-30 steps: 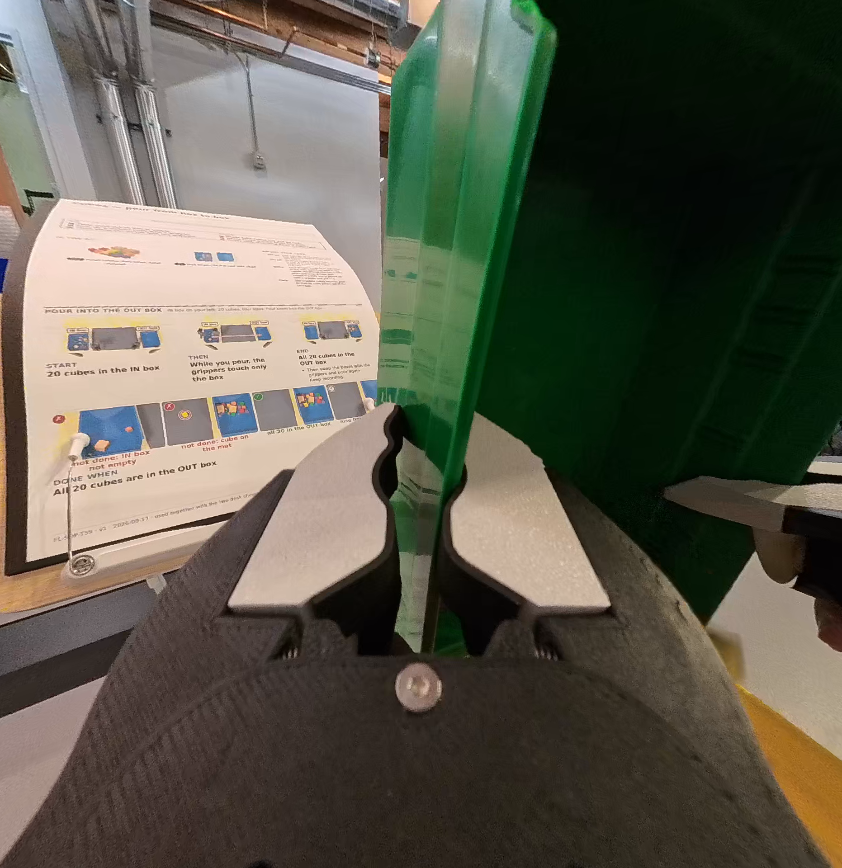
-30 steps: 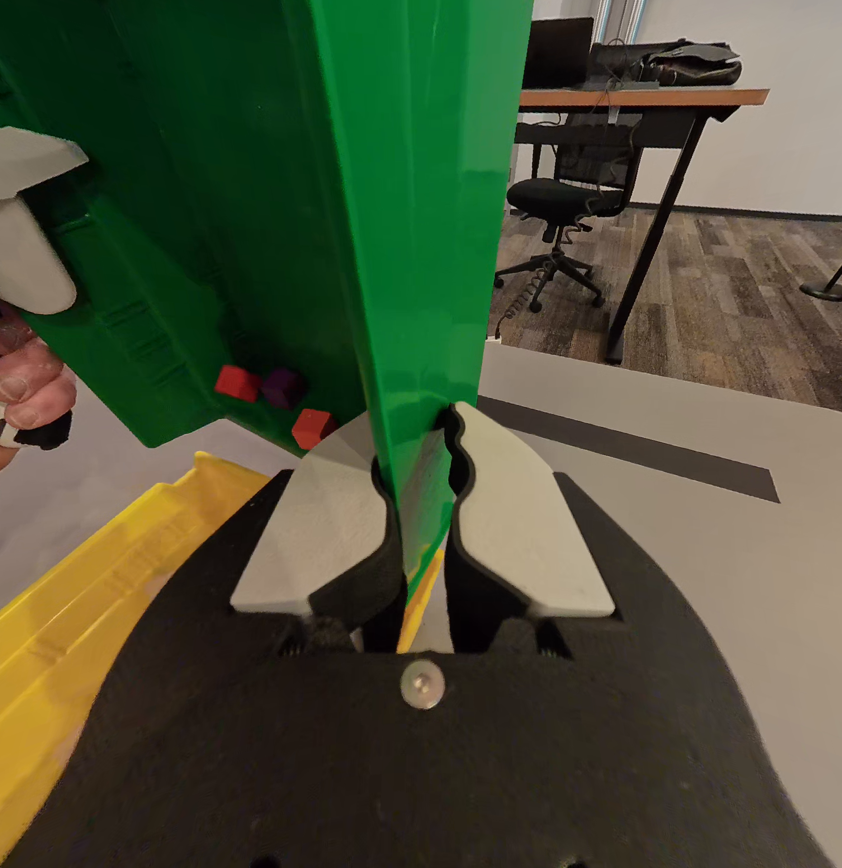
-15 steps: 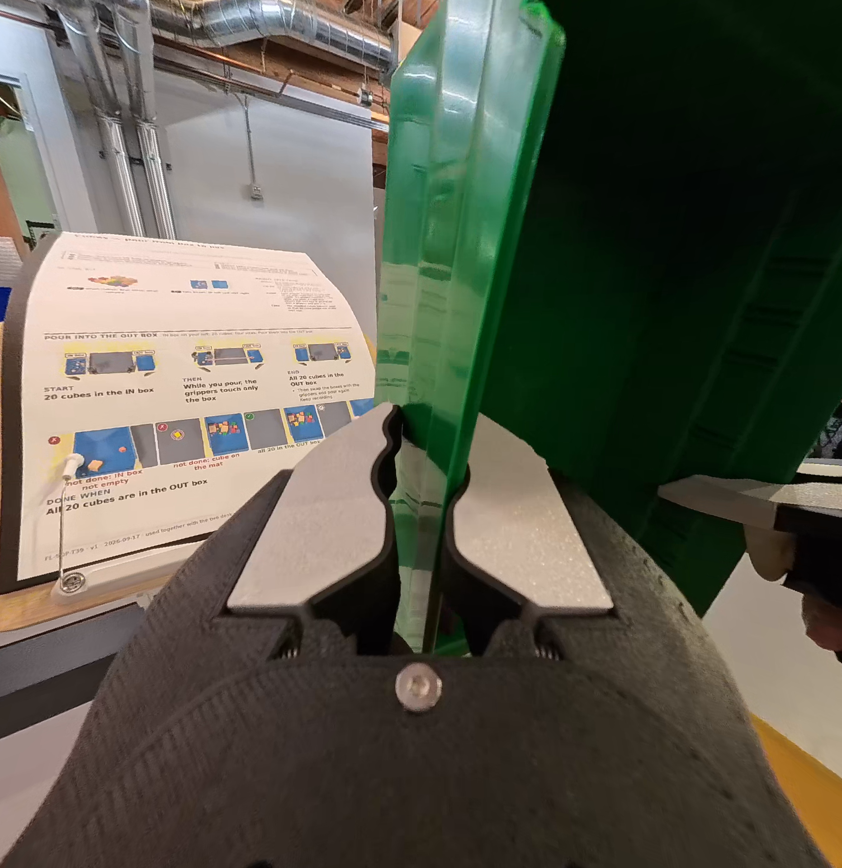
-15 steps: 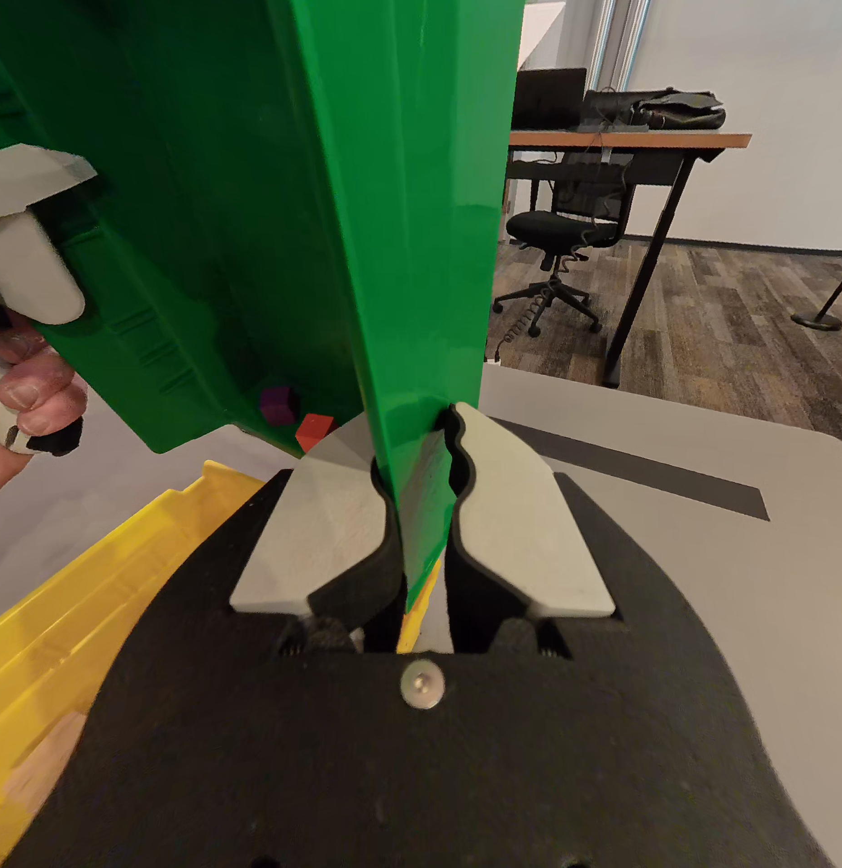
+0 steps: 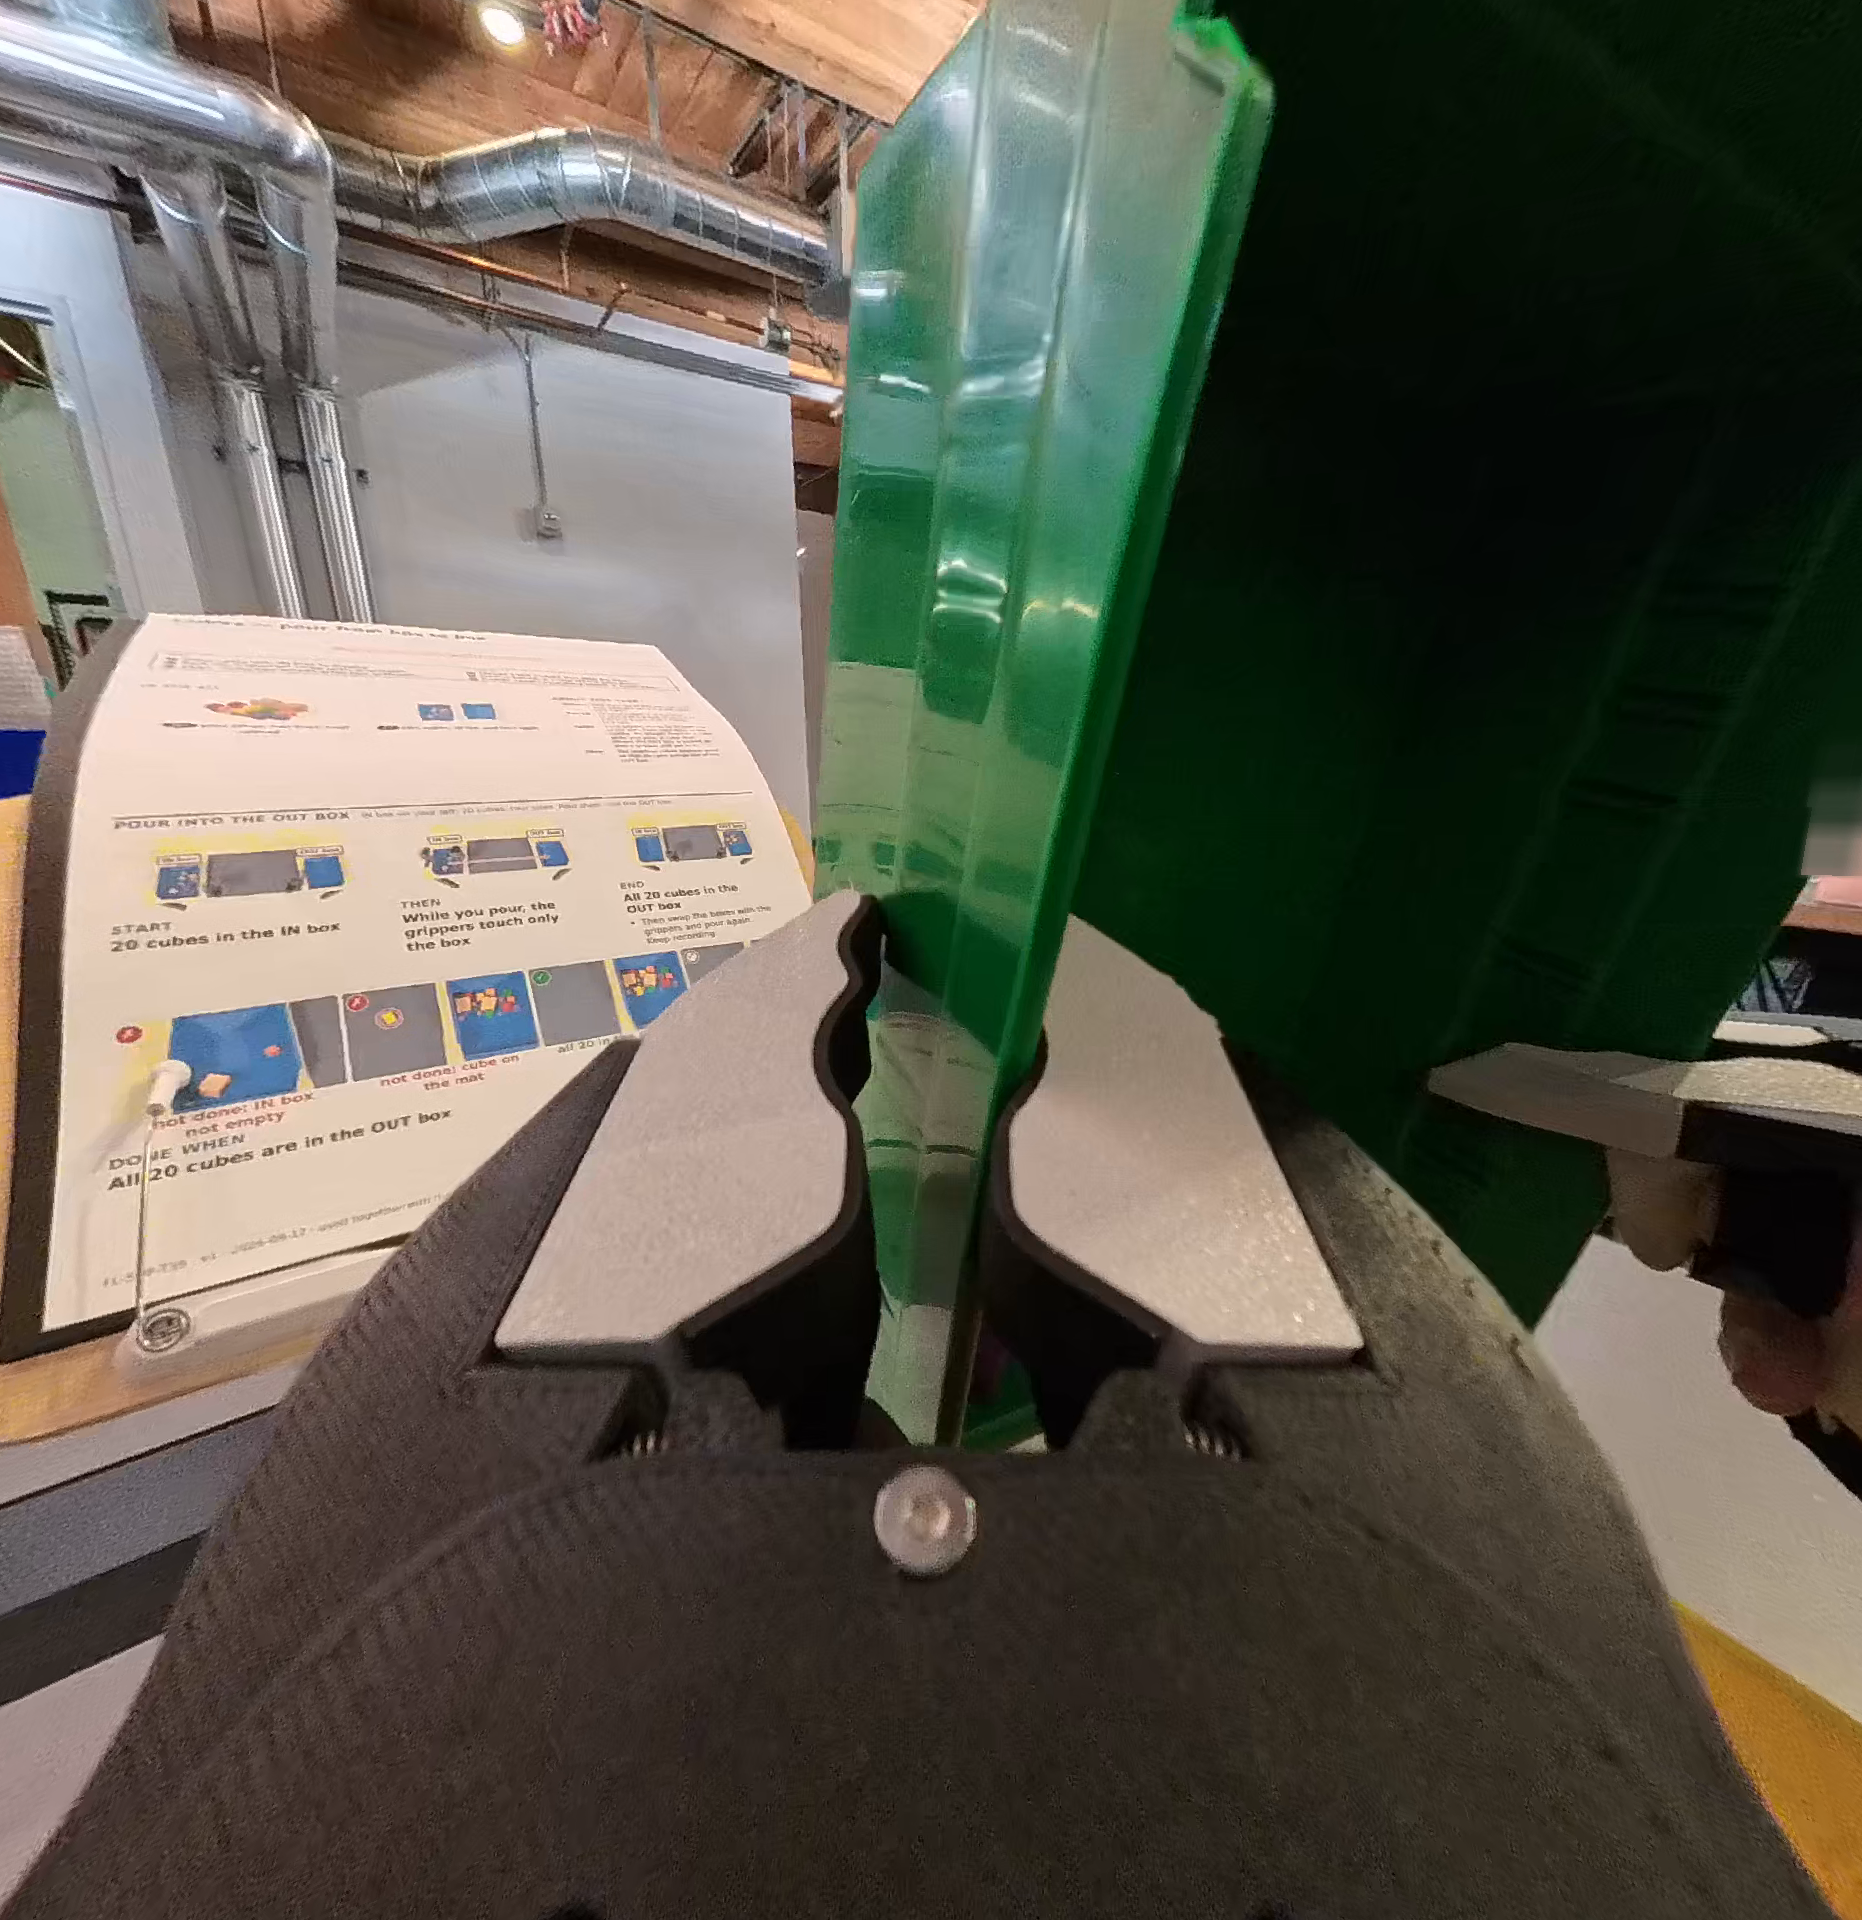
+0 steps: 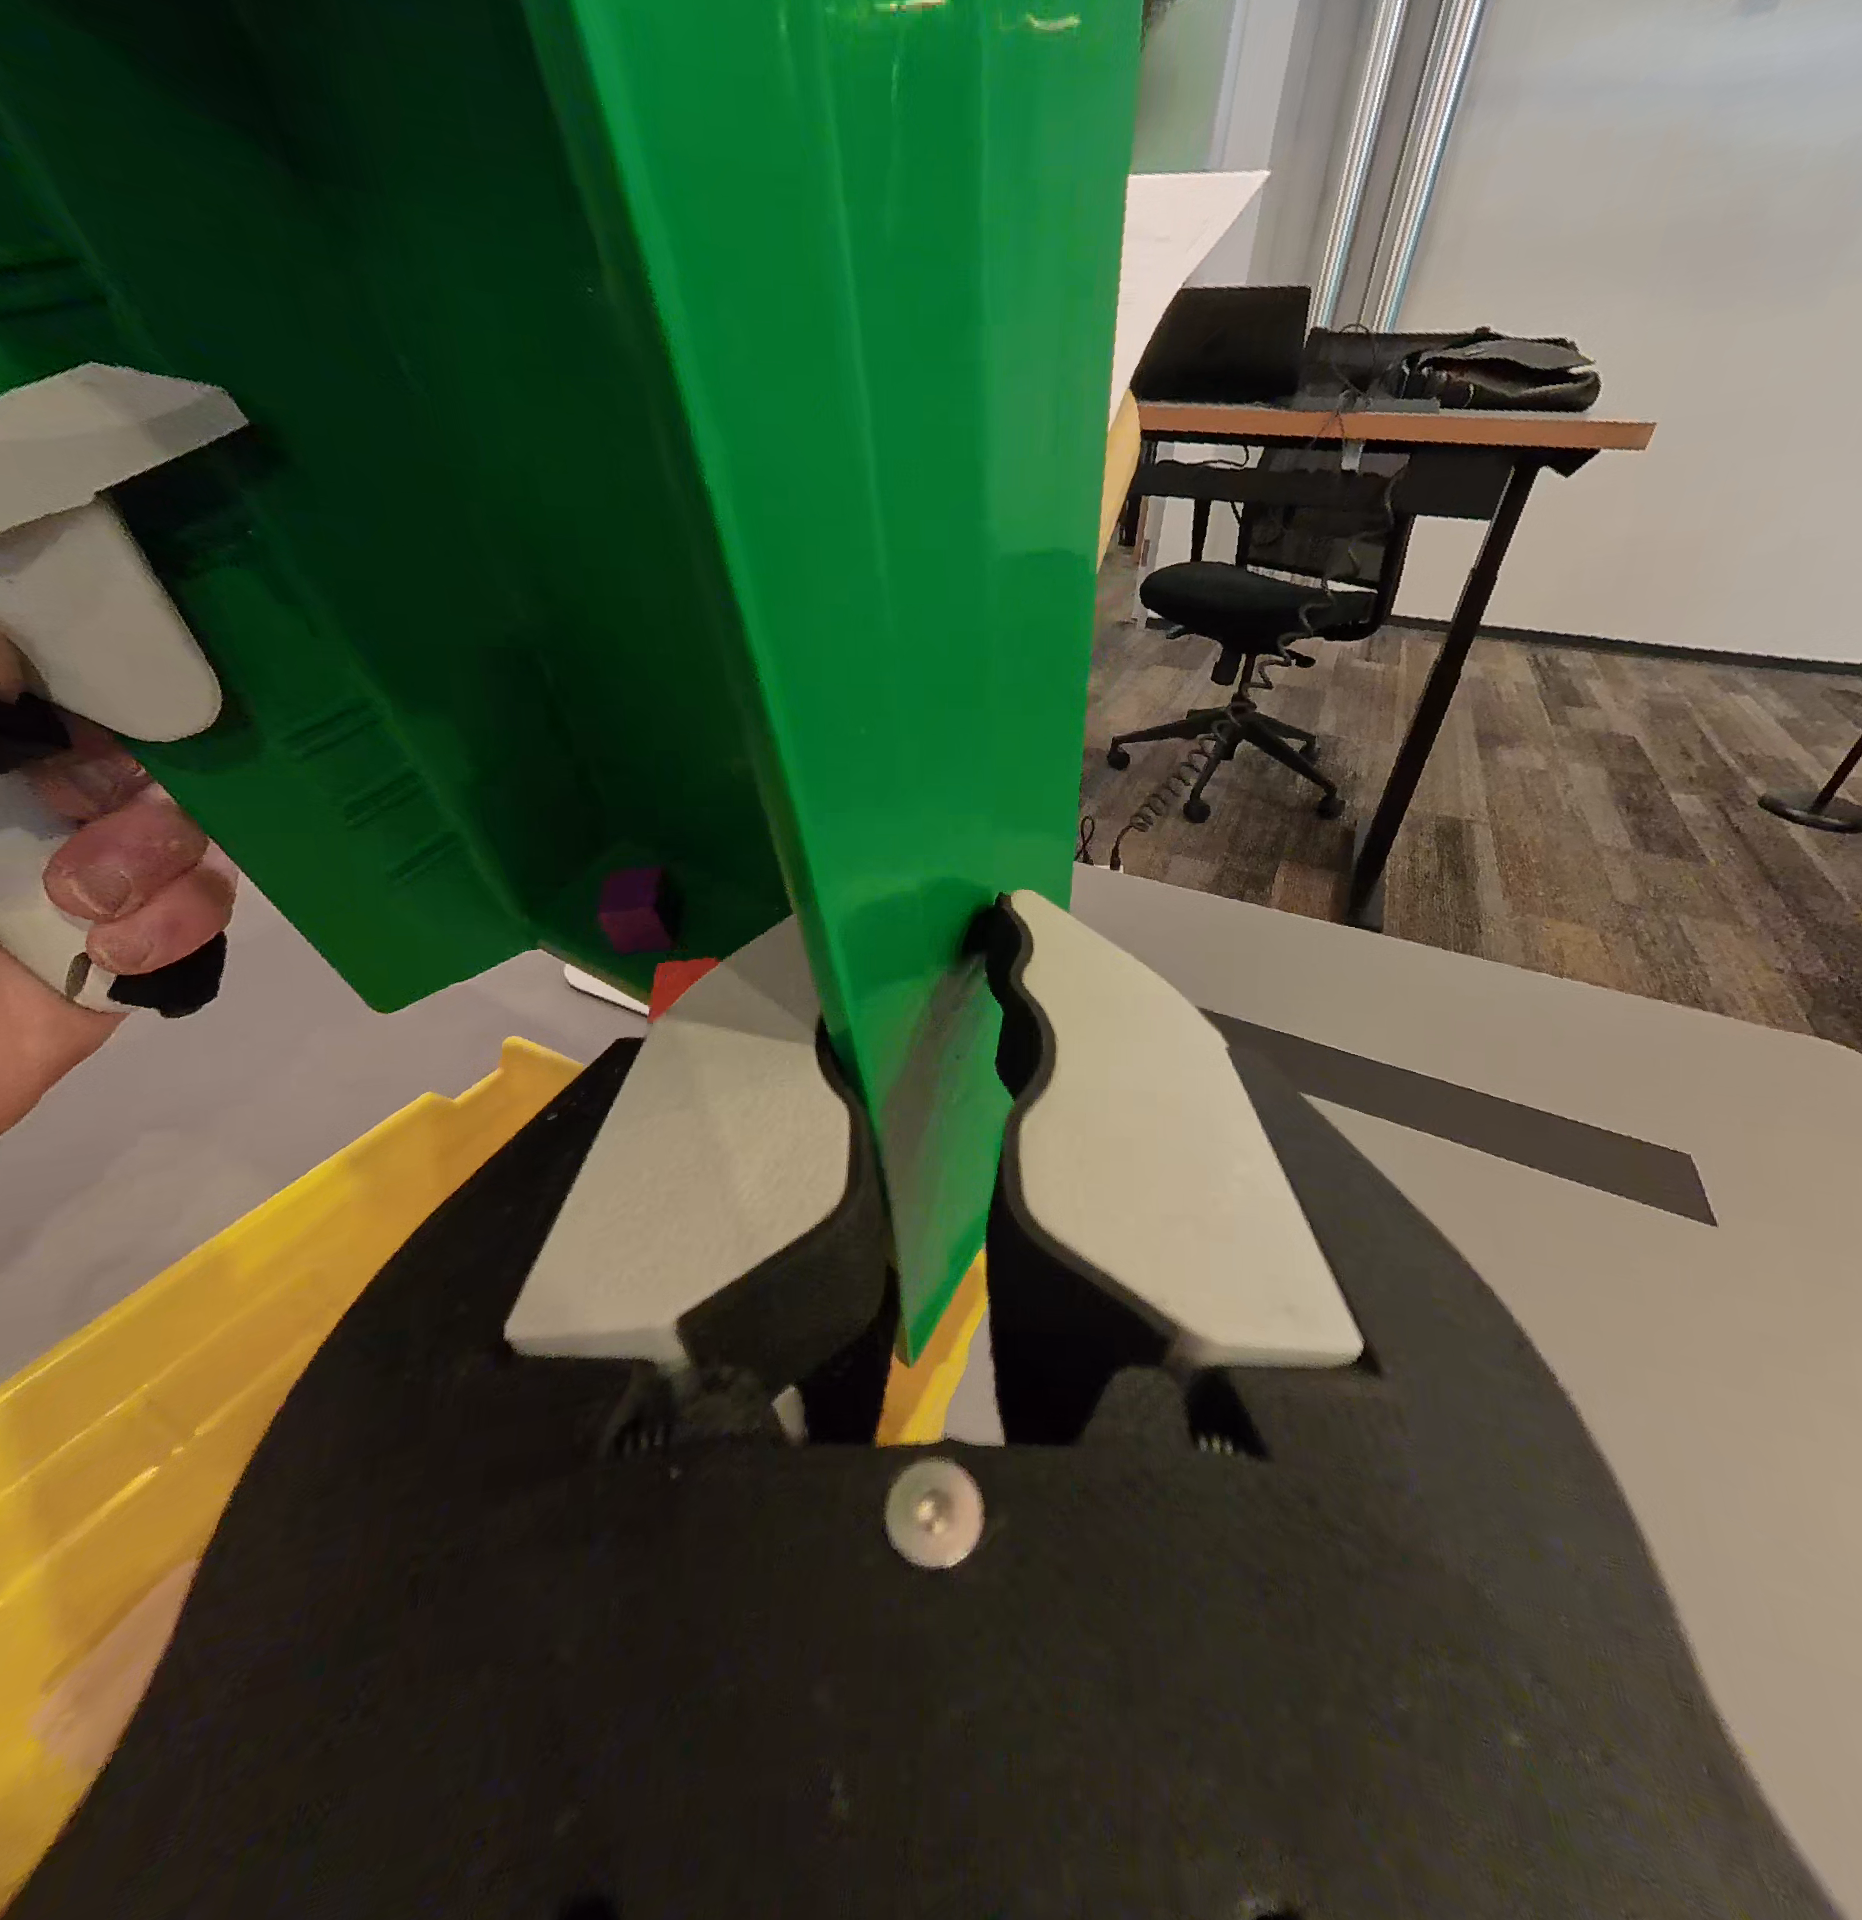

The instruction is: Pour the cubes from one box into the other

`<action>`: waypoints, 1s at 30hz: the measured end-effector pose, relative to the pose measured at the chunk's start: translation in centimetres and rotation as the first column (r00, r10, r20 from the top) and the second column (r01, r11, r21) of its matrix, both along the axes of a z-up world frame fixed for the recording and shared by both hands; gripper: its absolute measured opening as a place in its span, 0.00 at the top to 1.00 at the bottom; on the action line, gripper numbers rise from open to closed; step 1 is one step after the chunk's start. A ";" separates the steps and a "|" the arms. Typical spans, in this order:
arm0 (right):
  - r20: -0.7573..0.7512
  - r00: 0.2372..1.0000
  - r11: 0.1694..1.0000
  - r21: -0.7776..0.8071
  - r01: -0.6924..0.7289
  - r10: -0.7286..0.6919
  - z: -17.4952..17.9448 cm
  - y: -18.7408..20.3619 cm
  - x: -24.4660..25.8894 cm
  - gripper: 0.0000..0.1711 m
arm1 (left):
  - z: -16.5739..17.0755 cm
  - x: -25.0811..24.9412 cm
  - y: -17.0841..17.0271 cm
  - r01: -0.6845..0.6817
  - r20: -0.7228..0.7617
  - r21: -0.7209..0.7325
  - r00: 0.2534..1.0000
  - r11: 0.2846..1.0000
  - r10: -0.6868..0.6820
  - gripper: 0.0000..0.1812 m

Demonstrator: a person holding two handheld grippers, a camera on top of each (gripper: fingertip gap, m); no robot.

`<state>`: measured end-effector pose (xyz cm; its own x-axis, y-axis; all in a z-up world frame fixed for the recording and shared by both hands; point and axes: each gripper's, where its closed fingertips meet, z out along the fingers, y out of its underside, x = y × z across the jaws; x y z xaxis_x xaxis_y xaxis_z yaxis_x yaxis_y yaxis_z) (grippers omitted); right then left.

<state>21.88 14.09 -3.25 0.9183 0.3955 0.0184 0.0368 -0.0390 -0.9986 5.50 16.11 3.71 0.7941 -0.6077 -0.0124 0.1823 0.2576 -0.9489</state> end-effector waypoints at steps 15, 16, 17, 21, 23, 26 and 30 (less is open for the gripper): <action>0.032 0.999 1.000 0.003 -0.010 0.009 0.9 0.1 -0.9 0.91 | 0.6 -1.0 0.0 -0.033 0.011 0.006 0.999 0.999 0.033 0.91; 0.035 0.999 1.000 0.001 -0.012 0.012 1.2 0.1 -1.2 0.91 | 0.8 -1.3 0.2 -0.040 0.014 -0.001 0.999 0.999 0.040 0.92; 0.033 0.999 1.000 -0.008 -0.022 0.022 1.5 0.1 -1.6 0.90 | 0.9 -1.8 0.5 -0.060 0.008 -0.010 0.998 0.998 0.060 0.93; 0.116 0.988 0.995 -0.029 -0.101 0.103 3.1 -0.6 -5.0 0.86 | 2.2 -4.9 1.0 -0.107 0.014 -0.048 0.994 0.993 0.108 0.96; 0.149 0.969 0.980 -0.038 -0.194 0.197 3.9 -1.3 -7.8 0.81 | 2.8 -7.4 1.2 -0.141 0.007 -0.071 0.990 0.987 0.142 0.97; 0.184 0.921 0.939 -0.097 -0.330 0.342 4.2 -2.1 -12.0 0.71 | 2.9 -11.2 1.5 -0.137 -0.007 -0.137 0.990 0.981 0.138 0.98; 0.165 0.823 0.835 -0.205 -0.510 0.543 3.3 -2.3 -16.2 0.66 | 2.1 -17.2 1.8 -0.222 -0.065 -0.213 0.975 0.952 0.213 0.98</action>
